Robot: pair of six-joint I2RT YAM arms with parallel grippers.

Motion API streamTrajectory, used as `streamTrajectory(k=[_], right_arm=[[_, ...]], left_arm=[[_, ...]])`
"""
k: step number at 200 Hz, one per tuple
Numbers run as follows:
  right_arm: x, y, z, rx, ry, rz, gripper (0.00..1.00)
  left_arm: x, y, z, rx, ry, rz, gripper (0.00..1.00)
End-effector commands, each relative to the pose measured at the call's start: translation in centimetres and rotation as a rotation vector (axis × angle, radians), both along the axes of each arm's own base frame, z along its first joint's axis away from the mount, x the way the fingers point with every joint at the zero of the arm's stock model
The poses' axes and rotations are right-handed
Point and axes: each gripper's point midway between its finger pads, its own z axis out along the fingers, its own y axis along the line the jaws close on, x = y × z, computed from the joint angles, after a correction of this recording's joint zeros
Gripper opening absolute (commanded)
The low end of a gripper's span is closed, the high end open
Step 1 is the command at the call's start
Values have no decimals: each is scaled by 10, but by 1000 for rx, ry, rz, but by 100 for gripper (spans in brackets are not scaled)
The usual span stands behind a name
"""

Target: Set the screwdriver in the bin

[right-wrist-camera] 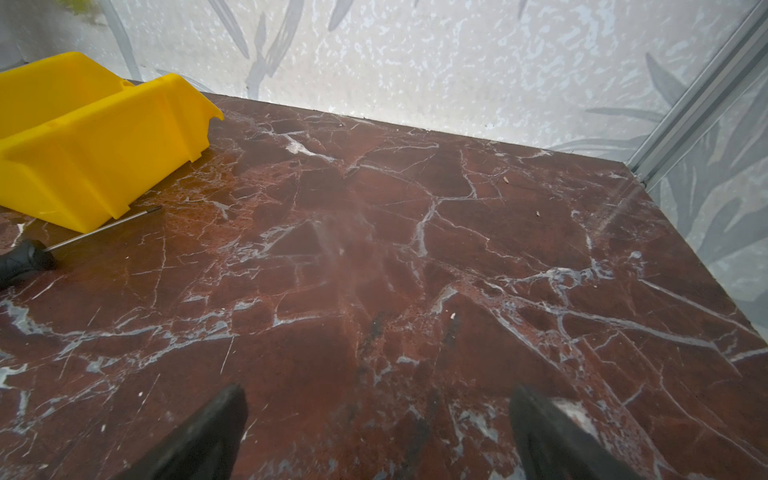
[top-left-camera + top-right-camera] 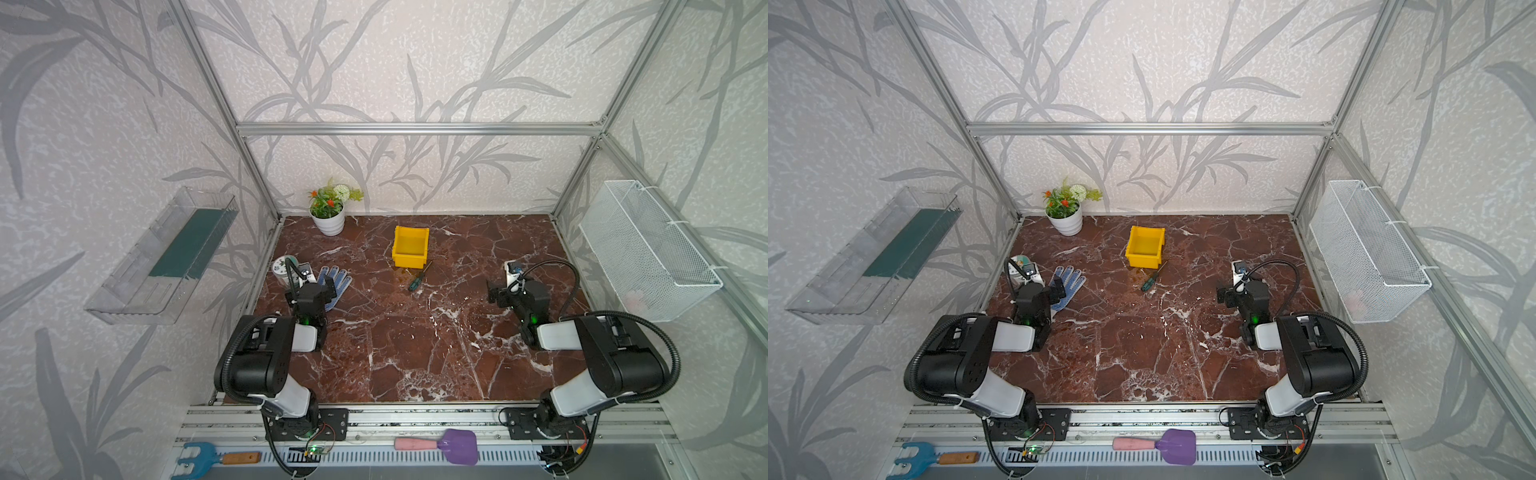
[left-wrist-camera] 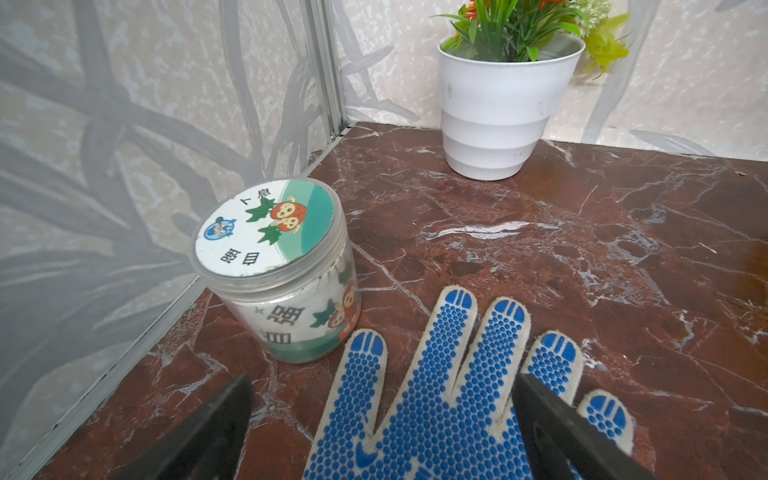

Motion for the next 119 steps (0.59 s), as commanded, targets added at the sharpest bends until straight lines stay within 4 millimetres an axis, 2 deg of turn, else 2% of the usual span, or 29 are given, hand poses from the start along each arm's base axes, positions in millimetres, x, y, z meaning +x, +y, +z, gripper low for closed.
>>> streamTrajectory(k=[1, 12, 26, 52, 69, 83, 94, 104, 111, 119], right_arm=[[5, -2, 5, -1, -16, -12, 99], [5, -5, 11, -12, -28, -38, 99], [2, -8, 23, -28, -31, -67, 99], [-7, -13, 40, -43, -51, -115, 99], [-14, -12, 50, -51, -84, -118, 99], [-19, -12, 65, -29, -115, -128, 99], [-22, -16, 85, 50, -160, -163, 99], [-28, -17, 90, 97, -145, -174, 99], [-33, -21, 96, 190, -139, -219, 99], [-40, -31, 93, 214, -106, -288, 99]], left_arm=[[2, 7, 12, 0, -38, 41, 99], [-3, 7, 13, -14, -32, 39, 99], [-3, -6, 21, 21, -61, -49, 99], [-26, 3, 54, 44, -135, 50, 99], [-40, 3, 67, 24, -149, 94, 99], [-47, -5, 78, -12, -172, 83, 99], [-51, -14, 90, -9, -198, 63, 99], [-54, -23, 101, -13, -225, 43, 99], [-56, -30, 107, -31, -245, 21, 99], [-56, -40, 114, -50, -262, -11, 99]])
